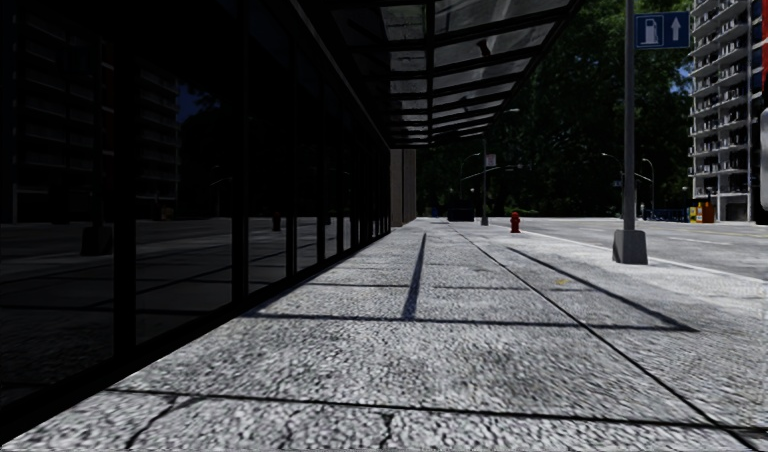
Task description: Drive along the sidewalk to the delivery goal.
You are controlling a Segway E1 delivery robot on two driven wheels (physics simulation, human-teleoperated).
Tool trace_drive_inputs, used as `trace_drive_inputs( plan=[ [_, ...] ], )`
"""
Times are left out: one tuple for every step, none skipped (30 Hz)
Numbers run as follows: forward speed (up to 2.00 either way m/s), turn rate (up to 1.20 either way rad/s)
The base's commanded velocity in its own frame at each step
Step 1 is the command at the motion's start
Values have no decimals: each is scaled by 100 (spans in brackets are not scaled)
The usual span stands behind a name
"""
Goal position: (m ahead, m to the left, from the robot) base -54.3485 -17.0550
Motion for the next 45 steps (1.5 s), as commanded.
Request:
trace_drive_inputs(
  plan=[
    [0,-42],
    [0,-42],
    [0,-42],
    [0,-42],
    [0,-42],
    [0,-42],
    [0,-42],
    [0,-42],
    [0,-42],
    [0,-42],
    [0,-42],
    [0,-42],
    [0,-42],
    [0,-42],
    [0,-42],
    [0,-43],
    [0,-43],
    [0,-43],
    [0,-43],
    [0,-43],
    [0,-43],
    [0,-43],
    [0,-43],
    [0,-43],
    [0,-43],
    [0,-43],
    [0,-43],
    [0,-43],
    [0,-43],
    [0,-43],
    [0,-43],
    [0,-46],
    [0,-46],
    [0,-48],
    [0,-49],
    [0,-49],
    [0,-49],
    [0,-49],
    [0,-49],
    [0,-49],
    [0,-49],
    [0,-49],
    [0,-49],
    [0,-49],
    [0,-50]
  ],
)
